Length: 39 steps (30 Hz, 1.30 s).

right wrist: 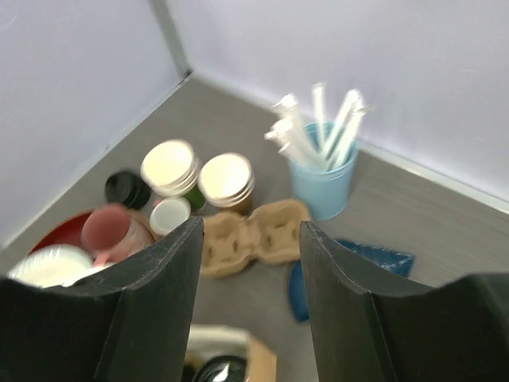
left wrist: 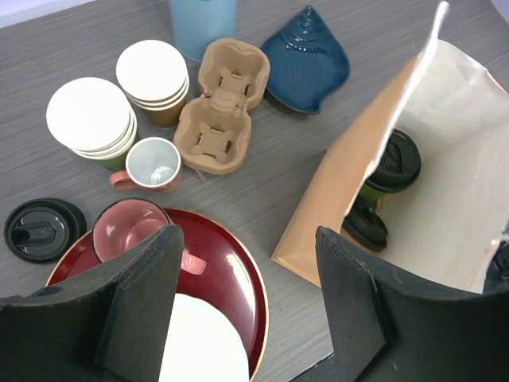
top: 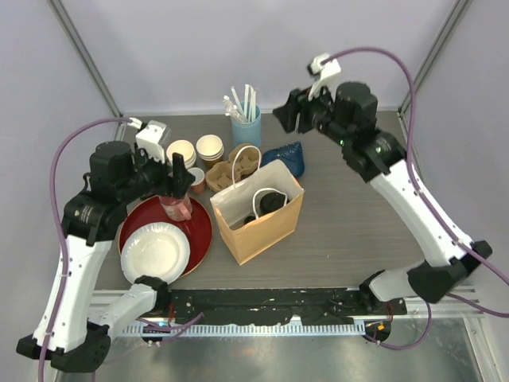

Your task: Pack the takeout coffee

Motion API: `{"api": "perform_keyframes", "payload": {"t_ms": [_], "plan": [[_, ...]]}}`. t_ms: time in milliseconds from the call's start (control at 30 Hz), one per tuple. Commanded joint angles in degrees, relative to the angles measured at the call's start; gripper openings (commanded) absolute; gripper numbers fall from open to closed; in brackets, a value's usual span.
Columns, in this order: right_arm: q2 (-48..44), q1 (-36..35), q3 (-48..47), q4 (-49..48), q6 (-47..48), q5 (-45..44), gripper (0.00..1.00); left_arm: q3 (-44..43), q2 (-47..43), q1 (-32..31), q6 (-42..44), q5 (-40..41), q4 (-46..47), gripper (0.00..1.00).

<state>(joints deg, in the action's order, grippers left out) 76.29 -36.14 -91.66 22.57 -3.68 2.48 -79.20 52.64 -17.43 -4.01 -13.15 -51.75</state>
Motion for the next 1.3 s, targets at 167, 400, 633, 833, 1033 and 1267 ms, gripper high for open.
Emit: {"api": "perform_keyframes", "payload": {"t_ms": [167,400,633,833,1033,1267], "plan": [[25.37,12.67,-21.26,-4.55,-0.03,8.15,0.54,-8.86,13.97,3.8,-4.34,-2.84,2.53,0.71],[49.11,14.61,-42.95,-4.46,0.52,16.74,0.57,-1.58,12.49,8.46,-4.17,-6.72,6.04,0.71],[62.22,15.13,-50.82,-9.9,-2.29,15.27,0.71,2.91,10.02,10.93,-3.55,-9.0,6.04,0.71],[66.35,15.22,-50.29,-16.23,-3.96,17.65,0.63,2.56,10.55,11.1,-3.46,-10.49,5.95,0.71],[68.99,15.31,-50.11,-19.93,-5.89,19.66,0.52,1.33,11.25,11.1,-2.76,-10.67,5.78,0.71],[69.52,15.22,-50.11,-21.69,-7.66,21.07,0.25,0.1,11.87,11.19,-2.49,-10.94,5.52,0.71]]}}
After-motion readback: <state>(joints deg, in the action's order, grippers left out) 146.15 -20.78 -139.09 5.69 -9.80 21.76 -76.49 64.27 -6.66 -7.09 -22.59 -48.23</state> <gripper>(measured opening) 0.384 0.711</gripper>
